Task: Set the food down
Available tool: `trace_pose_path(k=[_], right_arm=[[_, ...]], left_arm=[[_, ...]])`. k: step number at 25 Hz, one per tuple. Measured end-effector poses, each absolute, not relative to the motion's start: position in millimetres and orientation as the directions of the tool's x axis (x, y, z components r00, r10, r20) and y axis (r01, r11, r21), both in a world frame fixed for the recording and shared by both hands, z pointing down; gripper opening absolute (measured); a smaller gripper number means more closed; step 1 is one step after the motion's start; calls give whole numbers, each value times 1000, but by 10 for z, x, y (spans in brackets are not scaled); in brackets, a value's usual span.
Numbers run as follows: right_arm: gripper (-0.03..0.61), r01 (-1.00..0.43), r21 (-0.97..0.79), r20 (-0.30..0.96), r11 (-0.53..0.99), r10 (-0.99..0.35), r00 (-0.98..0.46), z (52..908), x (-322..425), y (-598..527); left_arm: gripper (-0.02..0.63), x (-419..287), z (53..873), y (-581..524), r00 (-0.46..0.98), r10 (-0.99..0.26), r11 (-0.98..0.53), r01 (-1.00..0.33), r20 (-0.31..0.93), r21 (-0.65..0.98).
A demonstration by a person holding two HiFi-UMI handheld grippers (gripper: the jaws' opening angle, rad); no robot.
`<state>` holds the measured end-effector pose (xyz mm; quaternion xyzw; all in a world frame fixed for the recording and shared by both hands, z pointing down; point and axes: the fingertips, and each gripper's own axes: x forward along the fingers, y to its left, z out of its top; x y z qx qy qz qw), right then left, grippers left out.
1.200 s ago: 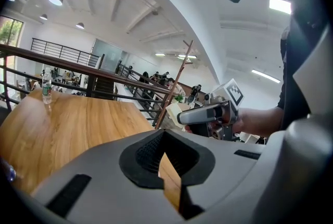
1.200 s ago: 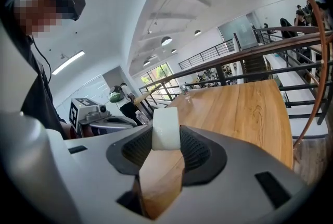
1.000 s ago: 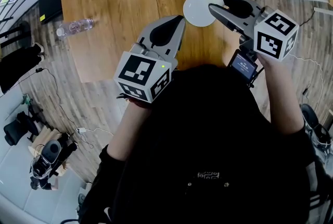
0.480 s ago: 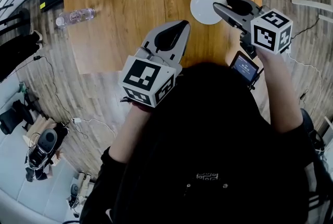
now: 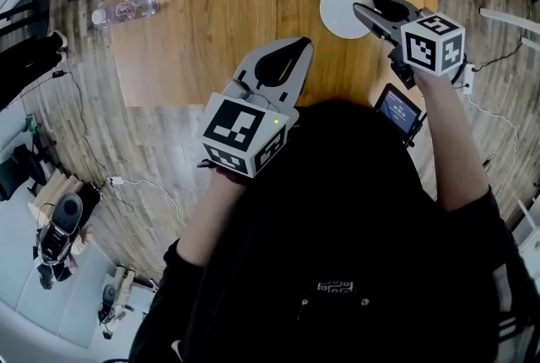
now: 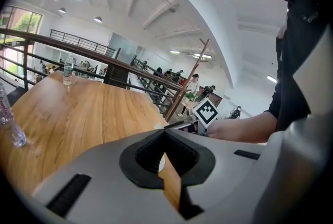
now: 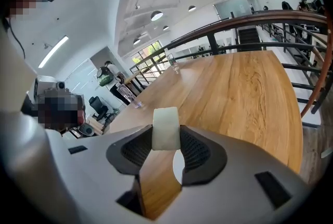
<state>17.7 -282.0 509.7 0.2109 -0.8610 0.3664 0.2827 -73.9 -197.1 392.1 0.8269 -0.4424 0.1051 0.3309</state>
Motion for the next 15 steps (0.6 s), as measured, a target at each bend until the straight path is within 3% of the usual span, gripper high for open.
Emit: trace_pose_path(k=[15], right_arm=[[172,-609,-511,726,607,-75,-683,5900,258,-2744]], left_arm=[[-2,-833,4046,-1864,554,-669,-342,-821,496,456]])
